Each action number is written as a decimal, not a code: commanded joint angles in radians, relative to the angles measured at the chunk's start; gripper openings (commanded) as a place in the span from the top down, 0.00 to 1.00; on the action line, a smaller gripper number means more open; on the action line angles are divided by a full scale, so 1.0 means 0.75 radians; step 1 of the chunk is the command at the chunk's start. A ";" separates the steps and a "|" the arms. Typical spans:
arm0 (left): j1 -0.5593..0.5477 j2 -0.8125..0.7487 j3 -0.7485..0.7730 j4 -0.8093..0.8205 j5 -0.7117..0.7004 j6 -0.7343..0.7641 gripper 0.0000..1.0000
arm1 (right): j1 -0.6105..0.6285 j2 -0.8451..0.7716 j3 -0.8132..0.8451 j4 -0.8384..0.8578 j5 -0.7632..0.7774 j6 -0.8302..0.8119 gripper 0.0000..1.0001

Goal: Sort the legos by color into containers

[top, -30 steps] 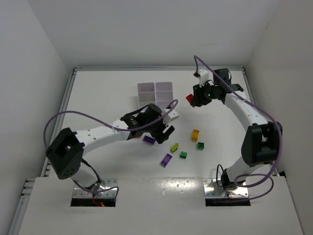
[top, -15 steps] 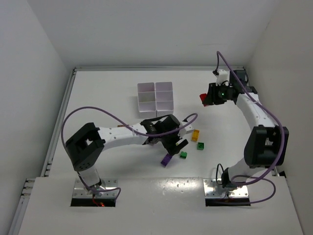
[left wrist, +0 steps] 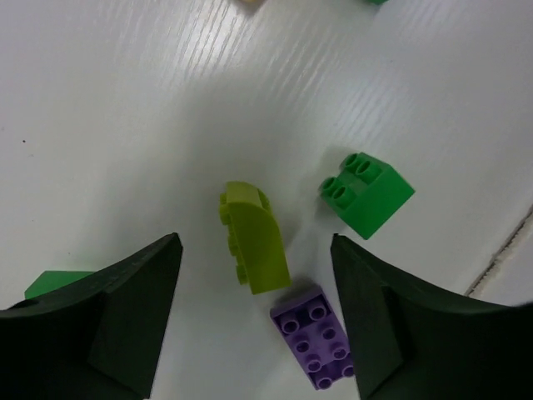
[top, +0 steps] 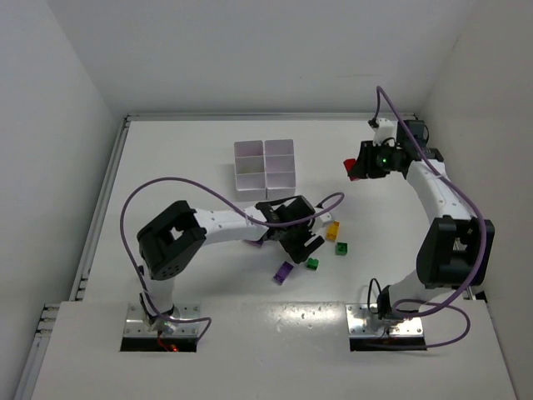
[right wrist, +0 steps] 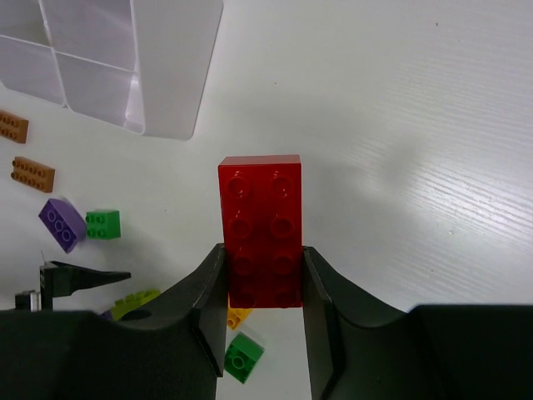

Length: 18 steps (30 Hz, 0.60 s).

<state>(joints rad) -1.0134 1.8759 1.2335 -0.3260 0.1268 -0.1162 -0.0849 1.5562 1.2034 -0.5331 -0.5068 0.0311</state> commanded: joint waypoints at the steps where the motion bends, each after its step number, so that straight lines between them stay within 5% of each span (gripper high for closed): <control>1: 0.024 0.008 0.041 -0.034 -0.005 -0.023 0.24 | -0.008 -0.054 -0.003 0.024 -0.036 0.022 0.98; 7: 0.085 0.021 0.010 -0.034 0.013 -0.035 0.42 | -0.008 -0.042 0.009 0.011 -0.048 0.010 0.99; 13: 0.151 -0.093 -0.053 -0.007 0.074 -0.048 0.88 | 0.035 -0.003 0.085 0.011 -0.091 -0.023 0.99; 18: 0.283 -0.355 -0.119 0.068 0.150 -0.082 0.93 | 0.142 0.166 0.244 0.042 -0.149 -0.039 1.00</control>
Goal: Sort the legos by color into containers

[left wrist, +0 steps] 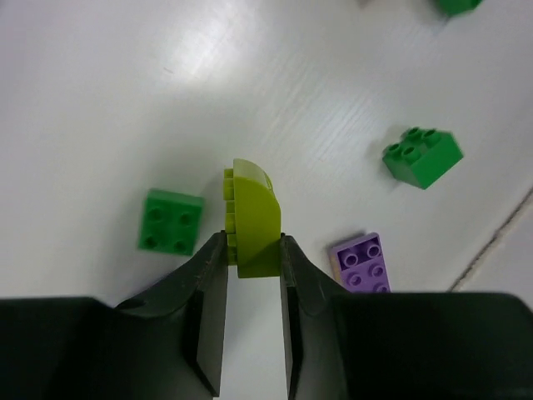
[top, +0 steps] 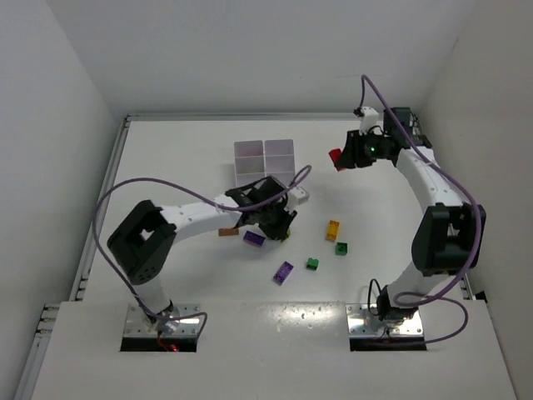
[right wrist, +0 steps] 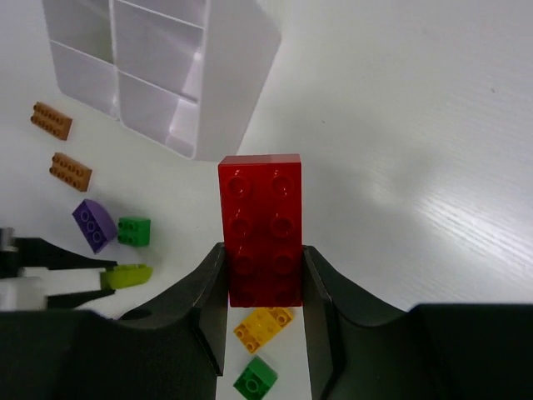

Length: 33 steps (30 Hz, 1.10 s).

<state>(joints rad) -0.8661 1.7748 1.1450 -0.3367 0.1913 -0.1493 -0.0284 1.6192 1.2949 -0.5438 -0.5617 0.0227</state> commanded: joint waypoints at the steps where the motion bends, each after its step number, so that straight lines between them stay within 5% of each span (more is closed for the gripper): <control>1: 0.111 -0.255 0.017 0.083 0.064 -0.038 0.93 | 0.091 0.117 0.207 0.056 -0.075 -0.028 1.00; 14: 0.729 -0.354 0.269 0.005 -0.016 -0.179 0.95 | 0.534 0.725 1.120 -0.089 -0.006 -0.331 1.00; 23: 0.975 -0.366 0.281 0.017 0.078 -0.220 0.95 | 0.727 0.815 1.102 0.044 0.244 -0.597 1.00; 33: 0.987 -0.366 0.257 0.017 0.136 -0.206 0.95 | 0.784 0.842 1.024 0.246 0.516 -0.744 1.00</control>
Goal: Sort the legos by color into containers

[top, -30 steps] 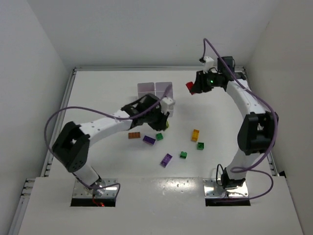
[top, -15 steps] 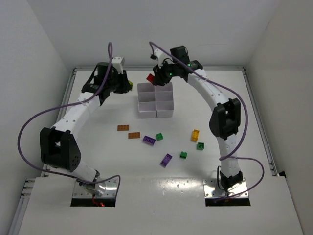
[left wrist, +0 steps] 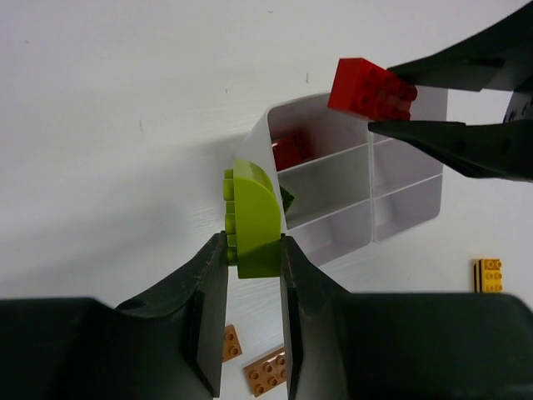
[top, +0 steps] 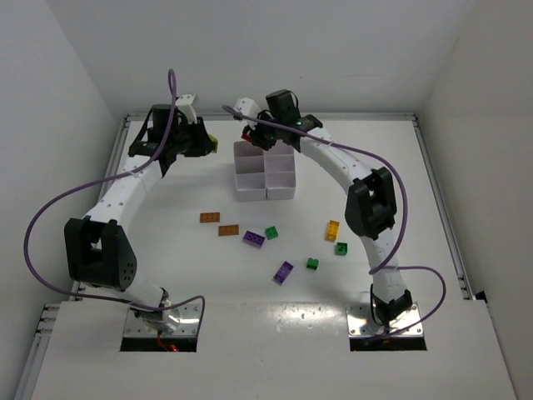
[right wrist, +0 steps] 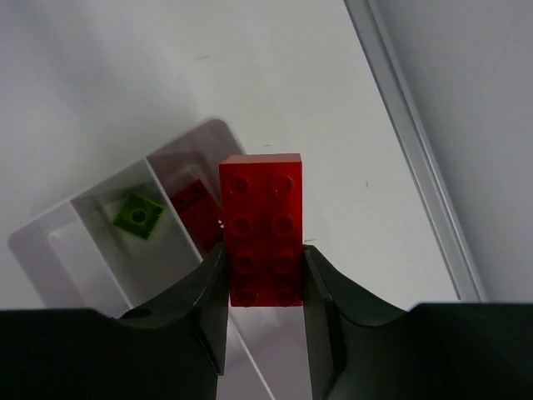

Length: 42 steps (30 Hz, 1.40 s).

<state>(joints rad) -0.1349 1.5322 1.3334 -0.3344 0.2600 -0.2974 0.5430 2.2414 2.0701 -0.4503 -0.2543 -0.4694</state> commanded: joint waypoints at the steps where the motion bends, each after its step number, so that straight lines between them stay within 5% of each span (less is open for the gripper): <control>1: 0.012 -0.043 0.006 0.014 0.044 -0.008 0.94 | 0.022 0.012 -0.009 0.122 0.106 -0.100 1.00; 14: 0.012 0.039 0.032 0.014 0.071 -0.008 0.94 | 0.035 0.065 -0.009 0.069 0.079 -0.176 0.95; 31: -0.063 0.051 0.020 0.063 0.109 0.006 0.94 | 0.047 -0.131 -0.142 0.112 0.055 -0.039 0.44; 42: -0.243 0.227 0.091 0.137 0.073 -0.006 0.94 | -0.123 -0.422 -0.348 0.079 0.182 0.284 0.43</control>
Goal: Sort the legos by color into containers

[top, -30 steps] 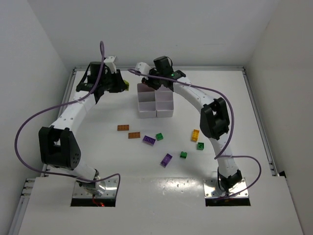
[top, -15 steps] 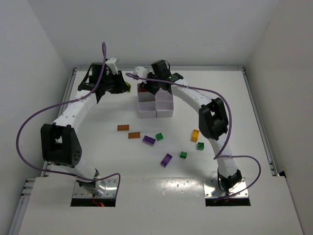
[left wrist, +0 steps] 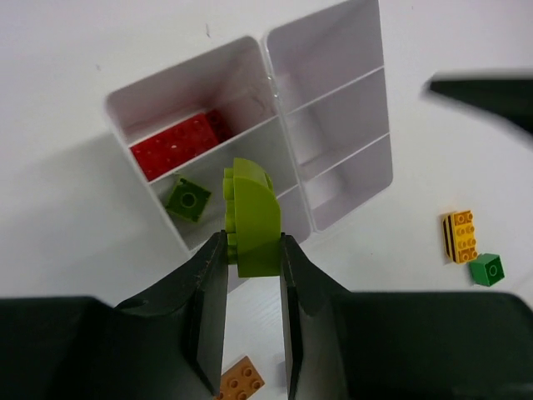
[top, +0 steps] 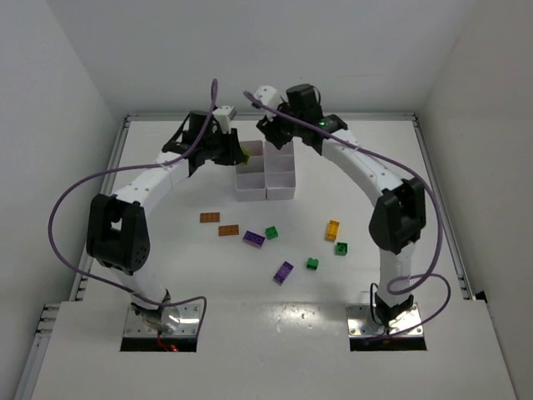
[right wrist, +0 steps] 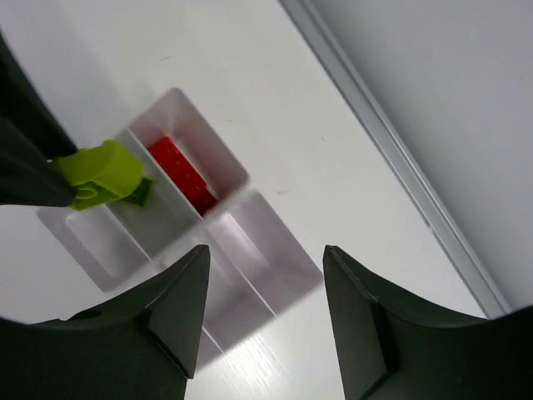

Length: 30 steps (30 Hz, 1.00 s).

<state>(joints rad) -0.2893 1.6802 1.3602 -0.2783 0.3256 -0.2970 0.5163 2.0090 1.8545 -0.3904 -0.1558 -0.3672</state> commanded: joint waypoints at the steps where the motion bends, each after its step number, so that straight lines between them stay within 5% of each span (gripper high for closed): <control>1: -0.038 0.042 0.056 0.062 -0.015 -0.007 0.94 | -0.103 -0.150 -0.088 -0.015 0.050 0.160 0.43; 9: -0.064 0.189 0.107 0.089 -0.086 -0.046 0.87 | -0.218 -0.271 -0.278 -0.040 0.034 0.232 0.43; 19: -0.117 0.286 0.185 0.089 -0.127 -0.021 0.37 | -0.287 -0.312 -0.303 -0.138 -0.144 0.220 0.43; 25: -0.105 0.084 0.089 0.166 -0.035 -0.021 0.29 | -0.304 -0.406 -0.431 -0.148 -0.522 0.012 0.44; 30: 0.001 -0.201 -0.050 0.126 -0.205 0.032 0.29 | -0.171 -0.380 -0.458 -0.263 -0.655 -0.199 0.47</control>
<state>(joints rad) -0.3508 1.7164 1.3540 -0.2176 0.2436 -0.3092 0.3161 1.7405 1.5249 -0.5484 -0.5018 -0.3759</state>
